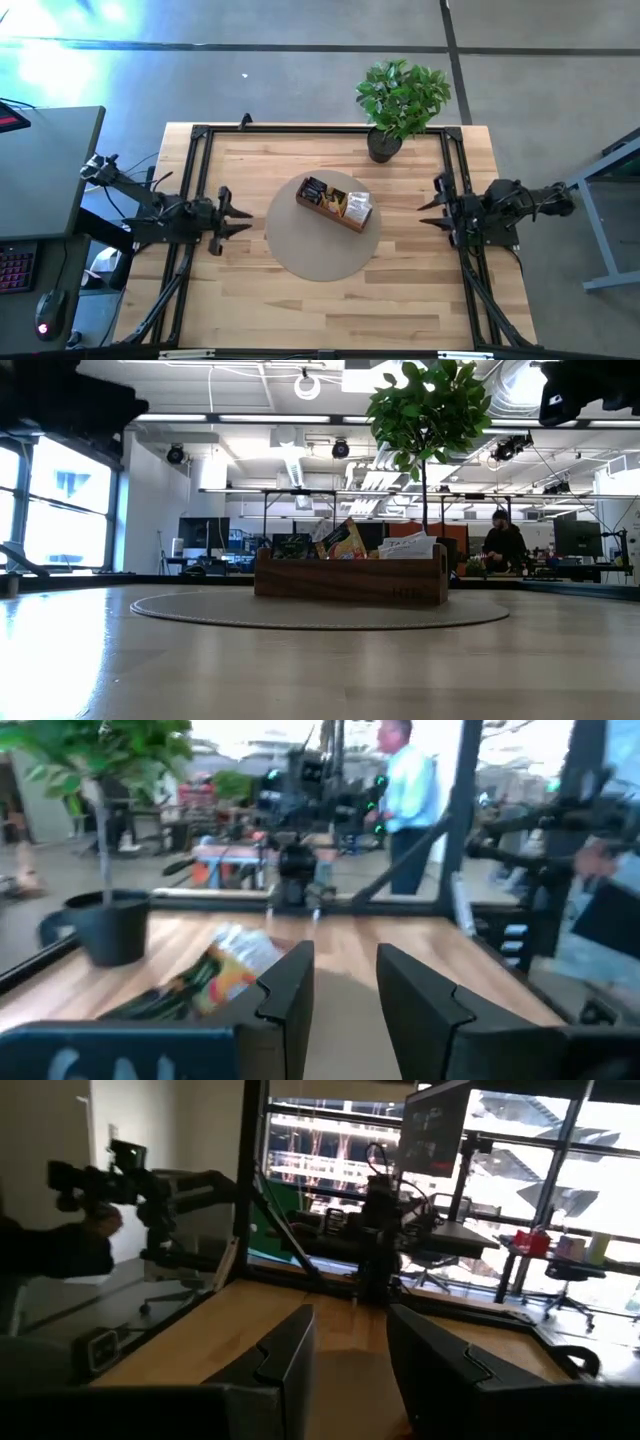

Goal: Pick & Place Tea
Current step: Return To Home Position

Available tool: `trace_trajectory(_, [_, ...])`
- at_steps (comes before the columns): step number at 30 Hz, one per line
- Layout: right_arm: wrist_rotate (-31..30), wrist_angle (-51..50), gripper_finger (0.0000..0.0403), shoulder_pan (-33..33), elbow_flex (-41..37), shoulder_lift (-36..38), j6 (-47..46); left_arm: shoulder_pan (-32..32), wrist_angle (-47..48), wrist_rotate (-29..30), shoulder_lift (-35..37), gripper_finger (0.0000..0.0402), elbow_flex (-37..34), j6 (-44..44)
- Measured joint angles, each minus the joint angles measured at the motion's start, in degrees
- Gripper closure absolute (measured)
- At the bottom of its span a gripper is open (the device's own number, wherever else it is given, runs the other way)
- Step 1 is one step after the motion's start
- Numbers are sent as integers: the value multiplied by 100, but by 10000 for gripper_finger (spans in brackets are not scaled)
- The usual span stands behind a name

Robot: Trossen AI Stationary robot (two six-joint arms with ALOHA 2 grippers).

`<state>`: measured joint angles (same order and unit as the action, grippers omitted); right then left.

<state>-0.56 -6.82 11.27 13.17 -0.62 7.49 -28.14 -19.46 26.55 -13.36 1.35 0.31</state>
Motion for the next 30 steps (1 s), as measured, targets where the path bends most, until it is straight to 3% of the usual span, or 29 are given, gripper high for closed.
trace_trajectory(5, [142,60,279,0,2,0,-126,9,-139,372,13,291,-20,117])
trace_trajectory(9, [165,343,279,0,-155,-4,-127,4,-57,297,13,291,-22,225])
trace_trajectory(22, [99,1673,279,0,-1250,-2,-648,2,1583,240,4,291,-35,-100])
trace_trajectory(30, [55,1321,279,0,-1259,-20,-1158,2,1607,240,-33,291,-35,-100])
